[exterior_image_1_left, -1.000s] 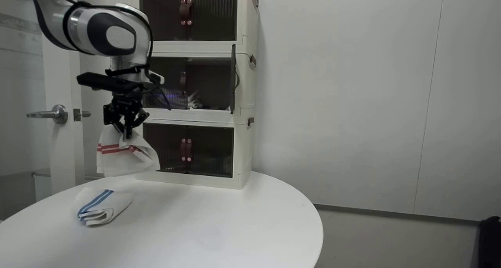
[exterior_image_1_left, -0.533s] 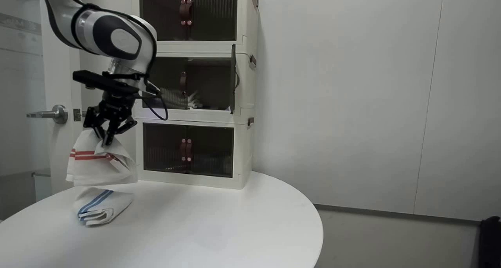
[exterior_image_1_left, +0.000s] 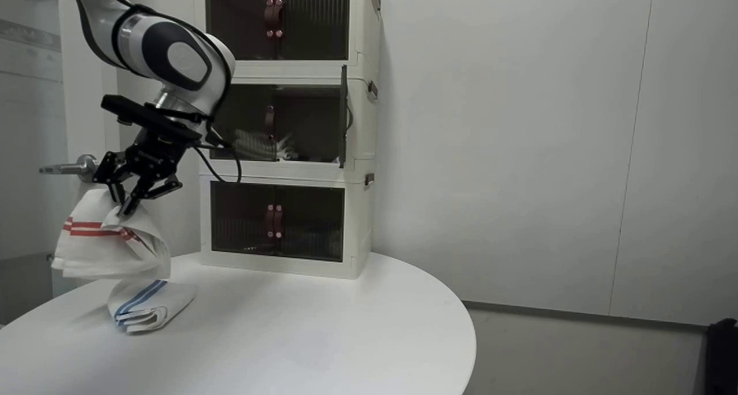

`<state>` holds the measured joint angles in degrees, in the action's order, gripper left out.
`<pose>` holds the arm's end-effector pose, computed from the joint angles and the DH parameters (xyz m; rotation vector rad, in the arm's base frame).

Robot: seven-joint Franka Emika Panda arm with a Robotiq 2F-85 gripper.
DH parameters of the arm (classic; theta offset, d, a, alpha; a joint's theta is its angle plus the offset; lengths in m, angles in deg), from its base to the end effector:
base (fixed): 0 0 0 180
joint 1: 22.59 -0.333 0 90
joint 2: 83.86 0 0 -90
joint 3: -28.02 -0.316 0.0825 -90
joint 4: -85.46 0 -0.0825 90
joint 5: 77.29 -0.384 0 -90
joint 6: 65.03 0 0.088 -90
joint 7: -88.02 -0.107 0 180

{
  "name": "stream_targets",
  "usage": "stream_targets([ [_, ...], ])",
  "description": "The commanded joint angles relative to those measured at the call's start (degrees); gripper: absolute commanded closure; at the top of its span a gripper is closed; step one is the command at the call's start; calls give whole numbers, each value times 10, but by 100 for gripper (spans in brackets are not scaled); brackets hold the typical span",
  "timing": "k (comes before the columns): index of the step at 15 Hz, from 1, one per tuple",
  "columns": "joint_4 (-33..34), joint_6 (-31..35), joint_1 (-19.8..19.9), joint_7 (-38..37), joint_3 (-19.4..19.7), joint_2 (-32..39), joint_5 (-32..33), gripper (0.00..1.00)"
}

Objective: Take the towel from the middle drawer

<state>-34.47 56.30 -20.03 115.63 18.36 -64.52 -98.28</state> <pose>0.5430 0.0840 0.2432 -2.6900 -0.4942 0.3410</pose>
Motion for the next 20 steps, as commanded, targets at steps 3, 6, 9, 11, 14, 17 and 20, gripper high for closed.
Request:
stream_targets([
  [3,59,-77,3,12,11,41,16,66],
  [6,79,-84,4,9,17,54,25,45],
  [9,94,-70,2,0,23,56,35,23],
  [11,100,-42,1,-6,29,47,44,8],
  [14,107,26,-4,-33,40,32,66,0],
  [17,102,92,-16,-95,55,20,109,0],
  [20,82,142,-28,-155,58,2,136,0],
])
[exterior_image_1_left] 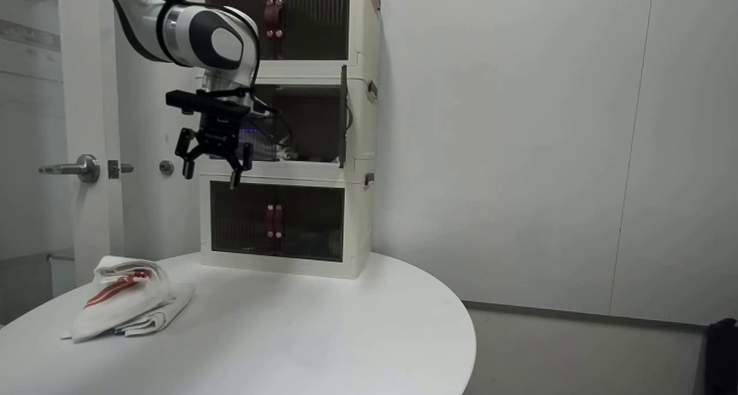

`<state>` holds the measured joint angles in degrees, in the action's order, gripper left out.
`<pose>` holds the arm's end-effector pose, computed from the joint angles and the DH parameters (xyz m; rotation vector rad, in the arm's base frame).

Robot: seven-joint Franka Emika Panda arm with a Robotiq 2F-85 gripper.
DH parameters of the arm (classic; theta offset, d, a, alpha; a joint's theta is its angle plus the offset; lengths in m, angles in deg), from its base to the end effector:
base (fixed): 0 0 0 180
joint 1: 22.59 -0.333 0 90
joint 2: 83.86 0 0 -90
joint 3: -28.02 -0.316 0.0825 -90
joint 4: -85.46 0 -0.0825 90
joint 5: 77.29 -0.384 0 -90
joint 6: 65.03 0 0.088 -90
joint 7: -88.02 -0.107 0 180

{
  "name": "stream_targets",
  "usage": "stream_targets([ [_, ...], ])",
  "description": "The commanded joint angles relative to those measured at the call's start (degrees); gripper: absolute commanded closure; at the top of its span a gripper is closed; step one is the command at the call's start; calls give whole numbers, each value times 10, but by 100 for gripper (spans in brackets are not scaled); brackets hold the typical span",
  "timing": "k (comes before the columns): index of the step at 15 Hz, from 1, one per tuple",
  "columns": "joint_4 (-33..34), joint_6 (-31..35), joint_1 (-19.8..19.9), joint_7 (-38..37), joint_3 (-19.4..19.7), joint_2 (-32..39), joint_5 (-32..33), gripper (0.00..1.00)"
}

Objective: Take the towel from the middle drawer

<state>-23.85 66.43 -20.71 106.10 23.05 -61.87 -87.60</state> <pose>0.6254 0.0349 0.2981 -2.9536 -0.3621 -0.0365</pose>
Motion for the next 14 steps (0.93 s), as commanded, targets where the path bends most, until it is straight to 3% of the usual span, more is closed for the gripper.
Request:
stream_targets([
  [1,-33,51,-29,-81,13,-32,42,0],
  [6,-98,128,-62,-175,12,-86,90,0],
  [7,-54,92,-48,-141,3,-47,69,0],
  [14,-60,96,-48,-146,3,-50,70,0],
])
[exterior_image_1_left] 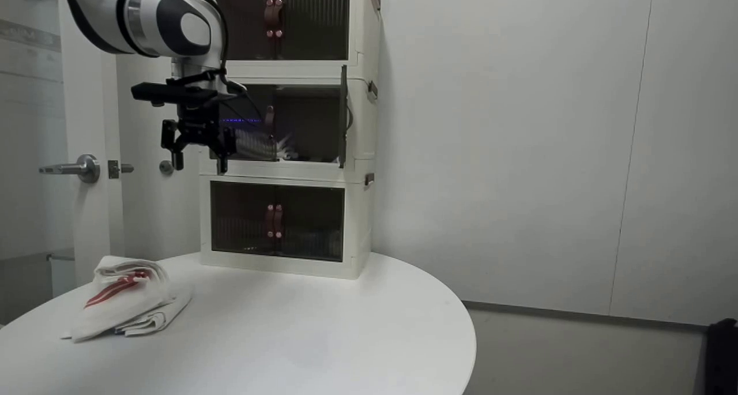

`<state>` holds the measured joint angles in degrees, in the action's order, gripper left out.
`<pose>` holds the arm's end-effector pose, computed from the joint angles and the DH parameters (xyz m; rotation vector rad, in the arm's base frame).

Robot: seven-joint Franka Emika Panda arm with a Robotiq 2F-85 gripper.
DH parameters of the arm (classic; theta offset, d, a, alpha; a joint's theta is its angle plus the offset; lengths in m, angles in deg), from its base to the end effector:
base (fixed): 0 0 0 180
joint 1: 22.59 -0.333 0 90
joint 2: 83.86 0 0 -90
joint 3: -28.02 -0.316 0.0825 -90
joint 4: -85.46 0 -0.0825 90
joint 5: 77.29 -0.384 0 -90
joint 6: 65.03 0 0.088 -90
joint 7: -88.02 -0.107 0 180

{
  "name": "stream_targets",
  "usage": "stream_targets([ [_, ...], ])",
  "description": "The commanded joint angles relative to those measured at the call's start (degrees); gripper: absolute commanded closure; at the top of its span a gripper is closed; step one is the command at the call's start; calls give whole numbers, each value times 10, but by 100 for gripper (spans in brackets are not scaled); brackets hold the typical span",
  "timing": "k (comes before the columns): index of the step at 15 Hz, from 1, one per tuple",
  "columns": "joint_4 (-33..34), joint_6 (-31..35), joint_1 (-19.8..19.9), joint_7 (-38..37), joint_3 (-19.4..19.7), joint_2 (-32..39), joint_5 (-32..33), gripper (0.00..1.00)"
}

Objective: Take the towel from the middle drawer

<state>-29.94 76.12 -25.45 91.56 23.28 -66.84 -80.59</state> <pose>0.6086 0.0792 0.3211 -3.0560 -0.2248 -0.2312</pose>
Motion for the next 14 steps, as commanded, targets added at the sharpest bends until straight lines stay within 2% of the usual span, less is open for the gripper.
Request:
stream_targets([
  [1,1,-6,-9,-7,3,-2,19,0],
  [7,-86,22,-42,-27,1,-61,79,0],
  [14,-236,72,-52,-136,2,-180,143,0],
])
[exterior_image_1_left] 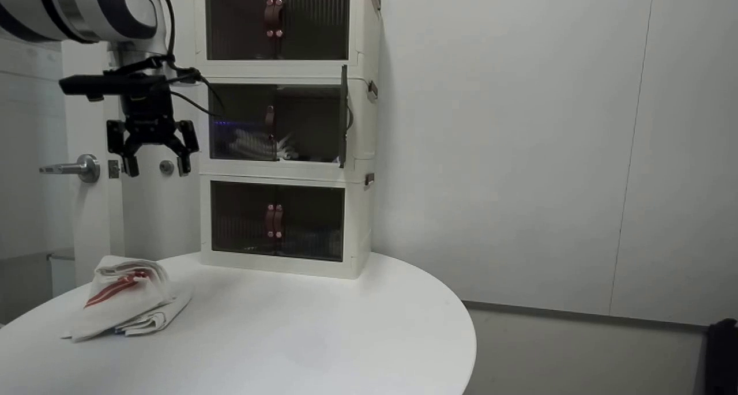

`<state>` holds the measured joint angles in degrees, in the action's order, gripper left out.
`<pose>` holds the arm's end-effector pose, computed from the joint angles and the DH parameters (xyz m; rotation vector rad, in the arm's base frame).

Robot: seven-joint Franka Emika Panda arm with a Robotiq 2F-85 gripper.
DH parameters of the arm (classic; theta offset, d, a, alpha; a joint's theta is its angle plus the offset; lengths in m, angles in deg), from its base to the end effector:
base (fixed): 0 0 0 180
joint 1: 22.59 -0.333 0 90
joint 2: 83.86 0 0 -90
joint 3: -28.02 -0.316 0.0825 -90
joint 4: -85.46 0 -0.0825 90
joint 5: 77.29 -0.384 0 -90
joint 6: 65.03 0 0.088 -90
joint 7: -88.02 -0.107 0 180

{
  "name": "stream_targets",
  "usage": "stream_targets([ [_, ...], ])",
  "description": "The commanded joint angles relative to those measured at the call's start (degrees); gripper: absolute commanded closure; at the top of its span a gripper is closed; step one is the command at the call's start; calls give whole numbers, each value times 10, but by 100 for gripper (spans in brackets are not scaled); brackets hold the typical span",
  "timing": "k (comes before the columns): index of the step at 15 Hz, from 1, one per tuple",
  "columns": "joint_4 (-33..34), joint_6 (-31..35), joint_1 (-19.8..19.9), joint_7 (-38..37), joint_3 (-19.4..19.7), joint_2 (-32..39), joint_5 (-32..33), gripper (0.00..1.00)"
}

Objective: Take the towel from the middle drawer

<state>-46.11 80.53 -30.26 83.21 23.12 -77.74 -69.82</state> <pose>0.5238 0.1183 0.3162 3.0614 0.3642 0.2274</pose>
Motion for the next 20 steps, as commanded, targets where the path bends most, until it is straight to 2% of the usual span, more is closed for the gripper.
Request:
stream_targets([
  [1,-92,35,-1,-66,2,-88,45,0],
  [8,-159,86,28,-158,-15,-178,55,0],
  [12,-177,69,52,-190,-26,-214,47,0],
  [20,-207,76,100,-242,-64,-275,57,0],
])
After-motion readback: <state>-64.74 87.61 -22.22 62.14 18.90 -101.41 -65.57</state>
